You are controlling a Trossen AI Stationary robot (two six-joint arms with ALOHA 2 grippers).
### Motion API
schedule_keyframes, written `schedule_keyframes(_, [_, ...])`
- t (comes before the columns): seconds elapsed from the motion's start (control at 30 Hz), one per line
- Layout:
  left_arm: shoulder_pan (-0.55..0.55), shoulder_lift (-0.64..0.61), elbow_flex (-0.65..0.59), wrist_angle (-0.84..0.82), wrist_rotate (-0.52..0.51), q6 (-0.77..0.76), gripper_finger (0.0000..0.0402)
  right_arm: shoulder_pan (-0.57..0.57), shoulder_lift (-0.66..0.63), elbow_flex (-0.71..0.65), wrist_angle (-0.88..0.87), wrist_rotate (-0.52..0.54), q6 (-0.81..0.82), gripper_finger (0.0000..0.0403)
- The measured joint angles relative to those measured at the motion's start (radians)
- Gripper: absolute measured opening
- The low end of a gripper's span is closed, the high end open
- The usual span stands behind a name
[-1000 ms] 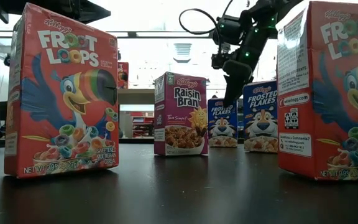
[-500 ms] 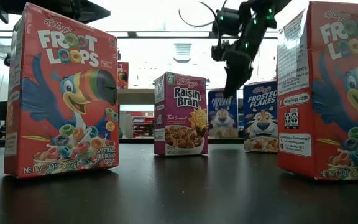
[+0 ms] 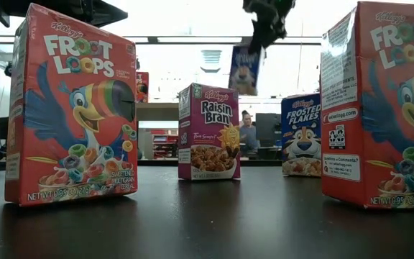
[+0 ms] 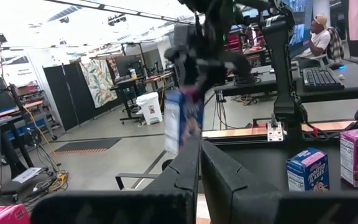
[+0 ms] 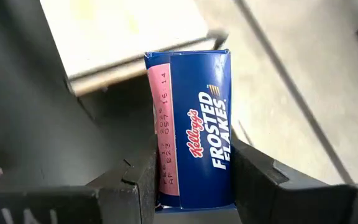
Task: Stack cereal on shelf
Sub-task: Put the top blue cereal box on the shelf
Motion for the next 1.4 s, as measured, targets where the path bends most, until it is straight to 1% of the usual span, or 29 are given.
schedule_keyframes(0.17, [0.0, 0.0, 0.0, 0.0, 0.0, 0.0, 0.0, 0.0, 0.015, 0.097, 0.084, -0.019, -0.027, 0.015])
schedule_keyframes(0.33, [-0.001, 0.0, 0.0, 0.001, 0.0, 0.0, 0.0, 0.0, 0.091, 0.177, 0.195, -0.14, -0.054, 0.015])
schedule_keyframes(0.43, [-0.001, 0.0, 0.0, 0.001, 0.0, 0.0, 0.0, 0.001, 0.163, 0.23, 0.231, -0.169, -0.086, 0.015])
schedule_keyframes(0.7, [0.0, -0.001, 0.0, 0.001, 0.0, -0.002, 0.0, -0.005, 0.38, 0.384, 0.227, -0.166, -0.192, 0.015])
schedule_keyframes(0.97, [0.0, -0.001, 0.0, 0.001, 0.0, -0.003, 0.0, -0.014, 0.51, 0.51, 0.159, -0.166, -0.231, 0.015])
schedule_keyframes(1.13, [0.0, -0.001, 0.0, 0.001, 0.0, -0.003, 0.0, -0.016, 0.531, 0.526, 0.142, -0.167, -0.251, 0.015])
schedule_keyframes(1.4, [0.0, -0.001, 0.0, 0.001, 0.0, -0.004, 0.0, -0.016, 0.531, 0.514, 0.137, -0.167, -0.247, 0.015])
